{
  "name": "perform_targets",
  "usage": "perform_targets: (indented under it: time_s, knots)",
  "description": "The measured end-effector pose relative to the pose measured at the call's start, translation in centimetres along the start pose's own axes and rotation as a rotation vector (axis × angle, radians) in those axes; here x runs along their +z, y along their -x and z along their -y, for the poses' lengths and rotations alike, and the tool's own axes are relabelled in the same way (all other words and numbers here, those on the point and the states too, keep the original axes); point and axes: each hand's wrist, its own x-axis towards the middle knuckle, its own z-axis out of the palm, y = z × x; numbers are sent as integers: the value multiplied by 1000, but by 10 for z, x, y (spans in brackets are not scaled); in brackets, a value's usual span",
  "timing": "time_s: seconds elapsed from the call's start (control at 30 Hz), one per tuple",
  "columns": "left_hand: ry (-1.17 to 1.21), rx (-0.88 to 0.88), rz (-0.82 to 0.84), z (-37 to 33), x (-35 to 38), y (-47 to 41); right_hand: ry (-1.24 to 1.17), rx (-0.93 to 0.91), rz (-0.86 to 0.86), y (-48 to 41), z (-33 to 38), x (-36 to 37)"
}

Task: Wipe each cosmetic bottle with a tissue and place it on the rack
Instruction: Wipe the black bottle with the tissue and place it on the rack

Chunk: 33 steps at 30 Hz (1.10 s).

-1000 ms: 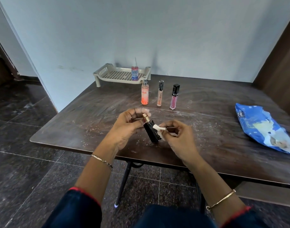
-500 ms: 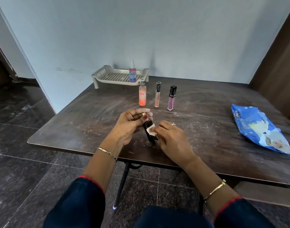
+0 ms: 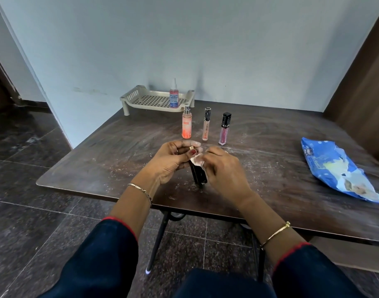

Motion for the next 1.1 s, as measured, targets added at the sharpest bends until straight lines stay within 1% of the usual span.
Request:
perform_targets:
  time_s: [0.13, 0.33, 0.37, 0.43, 0.53, 0.6, 0.7, 0.8, 0.93, 1.1]
  knots:
    - [3, 2, -2, 2, 0, -2, -6, 1, 121, 17, -5, -7]
    - [-64, 4, 71, -2, 0, -4, 33, -10, 317, 39, -9, -17]
    - [-69, 4, 80, -3, 0, -5, 44, -8, 327, 39, -11, -18]
    - [-80, 4, 95, -4, -1, -4, 45, 28, 274, 36, -15, -20]
    - [-80, 9, 106, -4, -2, -5, -54, 137, 75, 19, -16, -22]
    - [-59, 4, 105, -3, -3, -6, -96, 151, 21, 8, -11, -21]
    - [-49, 5, 110, -2, -3, -6, -91, 93, 24, 5, 0, -12]
    - [-38, 16, 99, -1, -5, -6, -15, 34, 20, 12, 4, -2]
    - [-29, 14, 82, 1, -4, -8, 60, 15, 93, 23, 0, -2]
    - [-30, -1, 88, 2, -4, -10, 62, -15, 201, 36, -3, -7]
